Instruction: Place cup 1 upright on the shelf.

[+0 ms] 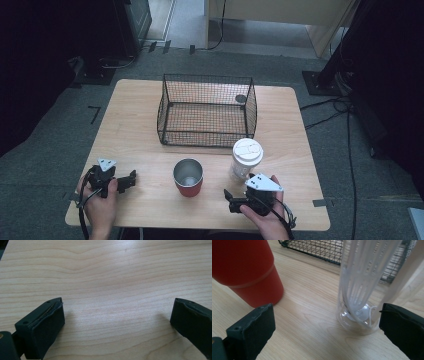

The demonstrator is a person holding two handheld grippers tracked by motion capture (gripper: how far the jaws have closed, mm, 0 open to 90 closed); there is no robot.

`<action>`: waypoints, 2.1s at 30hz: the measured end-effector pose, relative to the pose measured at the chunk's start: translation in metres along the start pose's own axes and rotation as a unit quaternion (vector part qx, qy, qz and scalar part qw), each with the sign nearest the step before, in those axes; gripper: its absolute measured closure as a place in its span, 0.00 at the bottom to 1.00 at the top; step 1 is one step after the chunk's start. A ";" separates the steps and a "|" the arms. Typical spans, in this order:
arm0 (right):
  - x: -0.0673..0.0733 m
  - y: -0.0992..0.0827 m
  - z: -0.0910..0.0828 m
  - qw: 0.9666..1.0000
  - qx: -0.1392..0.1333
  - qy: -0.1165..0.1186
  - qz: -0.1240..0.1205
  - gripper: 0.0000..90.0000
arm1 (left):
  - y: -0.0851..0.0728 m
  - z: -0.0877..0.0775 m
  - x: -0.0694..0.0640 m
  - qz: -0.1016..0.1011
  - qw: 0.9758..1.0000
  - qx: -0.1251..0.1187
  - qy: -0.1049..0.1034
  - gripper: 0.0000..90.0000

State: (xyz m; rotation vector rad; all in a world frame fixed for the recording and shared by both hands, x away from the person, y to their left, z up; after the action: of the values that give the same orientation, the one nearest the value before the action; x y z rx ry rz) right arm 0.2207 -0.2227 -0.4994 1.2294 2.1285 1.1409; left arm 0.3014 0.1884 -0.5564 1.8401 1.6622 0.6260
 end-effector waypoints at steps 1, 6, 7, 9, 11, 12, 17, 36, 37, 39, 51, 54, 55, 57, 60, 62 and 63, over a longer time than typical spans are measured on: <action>0.001 0.001 0.000 1.000 0.000 0.001 -0.001 0.00 | 0.000 0.000 0.000 0.000 1.000 0.000 0.000 0.00; 0.010 0.005 0.000 1.000 -0.007 0.008 -0.003 0.00 | 0.000 0.000 0.000 0.000 1.000 0.000 0.000 0.00; 0.012 0.006 0.001 1.000 -0.007 0.011 -0.005 0.00 | 0.000 0.000 0.000 0.000 1.000 0.000 0.000 0.00; 0.016 0.008 0.002 1.000 -0.009 0.016 -0.008 0.00 | 0.000 0.000 0.000 0.000 1.000 0.000 0.000 0.00; 0.020 0.010 0.003 1.000 -0.010 0.019 -0.008 0.00 | 0.000 0.000 0.000 0.000 1.000 0.000 0.000 0.00; 0.021 0.011 0.004 1.000 -0.011 0.022 -0.009 0.00 | 0.000 0.000 0.000 0.000 1.000 0.000 0.000 0.00; 0.030 0.016 0.008 0.999 -0.016 0.040 -0.005 0.00 | 0.000 0.000 0.000 0.000 1.000 0.000 0.000 0.00; 0.060 0.036 0.019 0.997 -0.029 0.070 -0.026 0.00 | 0.000 0.000 0.000 -0.001 1.000 -0.001 0.000 0.00; 0.062 0.036 0.020 0.997 -0.029 0.070 -0.029 0.00 | 0.000 0.000 0.000 0.000 1.000 0.000 0.000 0.00; 0.064 0.038 0.021 0.996 -0.030 0.072 -0.030 0.00 | 0.000 0.000 0.000 0.000 1.000 0.000 0.000 0.00; 0.078 0.046 0.033 0.996 -0.029 0.079 -0.039 0.00 | 0.000 0.000 0.000 0.000 1.000 -0.001 0.000 0.00; 0.080 0.048 0.036 0.996 -0.028 0.077 -0.040 0.00 | 0.000 0.000 0.000 0.001 1.000 0.000 0.000 0.00; 0.081 0.048 0.036 0.996 -0.028 0.078 -0.040 0.00 | 0.000 0.000 0.000 0.001 1.000 0.000 0.000 0.00; 0.082 0.049 0.038 0.996 -0.027 0.078 -0.040 0.00 | 0.000 0.000 0.000 0.000 1.000 0.000 0.000 0.00; 0.085 0.051 0.042 0.996 -0.026 0.078 -0.043 0.00 | 0.000 0.000 0.000 0.000 1.000 0.000 0.000 0.00; 0.087 0.052 0.044 0.996 -0.025 0.078 -0.046 0.00 | 0.000 0.000 0.000 0.000 1.000 0.000 0.000 0.00; 0.088 0.053 0.045 0.996 -0.026 0.078 -0.046 0.00 | 0.000 0.000 0.000 0.000 1.000 -0.001 0.000 0.00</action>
State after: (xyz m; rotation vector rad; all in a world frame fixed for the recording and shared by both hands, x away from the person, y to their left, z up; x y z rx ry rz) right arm 0.2331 -0.1132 -0.4789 1.0373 2.2290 1.2799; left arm 0.3015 0.1885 -0.5564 1.8393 1.6615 0.6264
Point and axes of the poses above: each handheld gripper's, and its own axes: z roughly forward along the jaws, y roughly out of its top, x roughly to its left, the point moved 5 cm from there along z, roughly forward along the jaws, and after that the axes turned 4 degrees about -z, right-handed, at the moved point
